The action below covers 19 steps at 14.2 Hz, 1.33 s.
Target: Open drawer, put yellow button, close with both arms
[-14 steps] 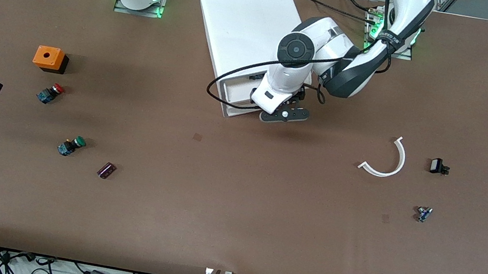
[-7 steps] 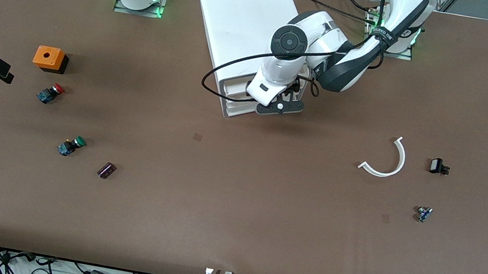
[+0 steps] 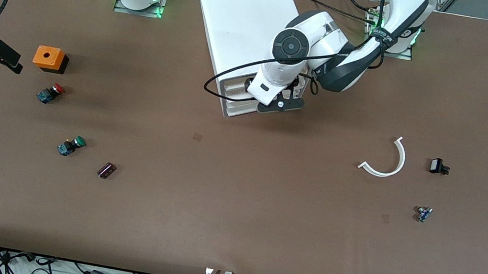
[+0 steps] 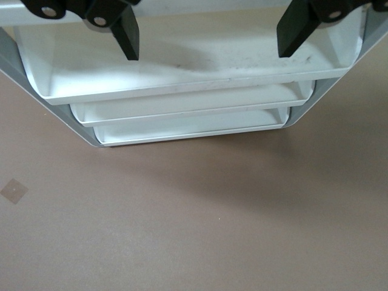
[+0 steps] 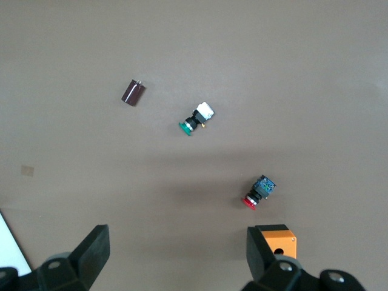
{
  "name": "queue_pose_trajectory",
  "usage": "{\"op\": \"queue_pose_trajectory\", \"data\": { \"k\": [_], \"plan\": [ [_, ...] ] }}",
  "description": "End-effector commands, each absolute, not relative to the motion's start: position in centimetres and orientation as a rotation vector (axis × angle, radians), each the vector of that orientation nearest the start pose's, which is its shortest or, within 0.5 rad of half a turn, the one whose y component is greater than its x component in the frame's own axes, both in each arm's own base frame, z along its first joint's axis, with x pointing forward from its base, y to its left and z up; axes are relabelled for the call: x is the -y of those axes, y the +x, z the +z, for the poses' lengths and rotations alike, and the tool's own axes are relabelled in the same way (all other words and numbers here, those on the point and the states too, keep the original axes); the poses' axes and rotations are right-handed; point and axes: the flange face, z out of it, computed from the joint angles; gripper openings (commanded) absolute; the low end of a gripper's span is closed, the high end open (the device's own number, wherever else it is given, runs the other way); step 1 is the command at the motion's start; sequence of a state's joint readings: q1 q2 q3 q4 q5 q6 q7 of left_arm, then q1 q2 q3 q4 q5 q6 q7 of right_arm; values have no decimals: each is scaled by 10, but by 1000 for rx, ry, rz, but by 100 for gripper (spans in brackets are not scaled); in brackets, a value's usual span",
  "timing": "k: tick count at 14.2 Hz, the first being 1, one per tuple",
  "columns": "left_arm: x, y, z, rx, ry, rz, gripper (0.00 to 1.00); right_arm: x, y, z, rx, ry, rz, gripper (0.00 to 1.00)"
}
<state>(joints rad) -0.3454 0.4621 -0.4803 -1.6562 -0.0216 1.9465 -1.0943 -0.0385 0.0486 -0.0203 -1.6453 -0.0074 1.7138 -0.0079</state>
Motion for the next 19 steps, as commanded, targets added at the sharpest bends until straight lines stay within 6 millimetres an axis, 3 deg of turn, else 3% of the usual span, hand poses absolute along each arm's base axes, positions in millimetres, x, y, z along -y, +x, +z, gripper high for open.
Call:
{"op": "queue_pose_trajectory", "data": {
  "k": [1,3,5,8,12,15,17,19],
  "plan": [
    [447,464,372,492,-3100,438,100,33,563,574,-65,-3164,-42,100],
    [425,484,375,541,-3083,432,100,33,562,576,-27,-3163,-28,100],
    [403,508,397,493,-3097,432,100,33,561,577,-32,-3163,-15,100],
    [336,552,419,338,-3130,457,100,33,560,578,-20,-3165,-8,100],
    [239,593,476,95,-3122,328,100,35,554,574,-52,-3160,62,100],
    [187,606,506,-44,-3069,298,100,35,552,575,-55,-3160,62,100],
    [167,603,527,-116,-3059,258,100,35,552,575,-55,-3160,57,100],
    [123,596,548,-127,-3071,222,100,35,551,575,-52,-3164,45,100]
  ]
}}
